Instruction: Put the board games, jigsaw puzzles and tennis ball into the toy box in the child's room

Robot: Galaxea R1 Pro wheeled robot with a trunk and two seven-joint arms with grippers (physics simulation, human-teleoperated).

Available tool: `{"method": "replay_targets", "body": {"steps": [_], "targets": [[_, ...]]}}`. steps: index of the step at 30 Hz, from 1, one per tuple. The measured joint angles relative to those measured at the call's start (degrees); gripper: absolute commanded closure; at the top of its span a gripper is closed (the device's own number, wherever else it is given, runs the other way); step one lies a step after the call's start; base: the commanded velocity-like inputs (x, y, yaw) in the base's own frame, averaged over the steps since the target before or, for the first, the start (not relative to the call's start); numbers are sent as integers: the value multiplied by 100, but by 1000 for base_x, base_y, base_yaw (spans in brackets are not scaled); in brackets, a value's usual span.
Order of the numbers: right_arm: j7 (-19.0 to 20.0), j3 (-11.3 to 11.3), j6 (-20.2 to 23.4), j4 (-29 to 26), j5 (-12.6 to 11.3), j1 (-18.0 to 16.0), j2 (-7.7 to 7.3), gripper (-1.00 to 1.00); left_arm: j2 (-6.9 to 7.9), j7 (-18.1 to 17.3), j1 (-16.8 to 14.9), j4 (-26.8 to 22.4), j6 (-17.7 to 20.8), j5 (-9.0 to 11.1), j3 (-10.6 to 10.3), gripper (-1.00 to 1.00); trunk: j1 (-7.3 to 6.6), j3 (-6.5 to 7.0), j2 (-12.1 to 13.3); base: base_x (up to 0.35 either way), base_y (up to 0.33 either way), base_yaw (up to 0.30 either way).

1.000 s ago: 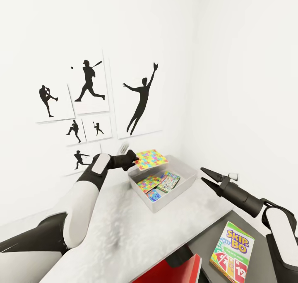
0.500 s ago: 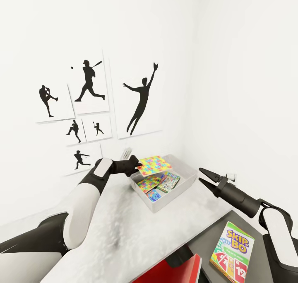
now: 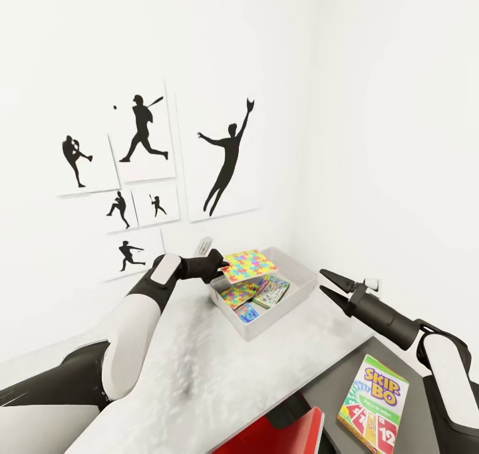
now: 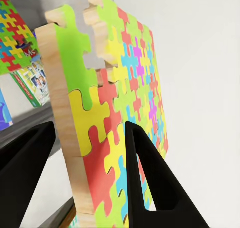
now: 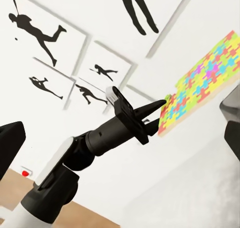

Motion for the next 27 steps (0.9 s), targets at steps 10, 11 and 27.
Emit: {"method": "replay_targets", "body": {"steps": [10,11,27], "targets": [[0,3,32,1,-7,1,-8,-100,0,-7,3,0,1,1,6,100,-1,-83,6,0,0,0],[0,1,32,1,-7,1,-11,-100,0,-7,3,0,-1,2,6,100,-1,-92,6,0,0,0],[0,-10,43,-8,-7,1,-38,-100,0,26,-15,1,-46,-13,26,100,-1,-243,6,0,0,0]]}}
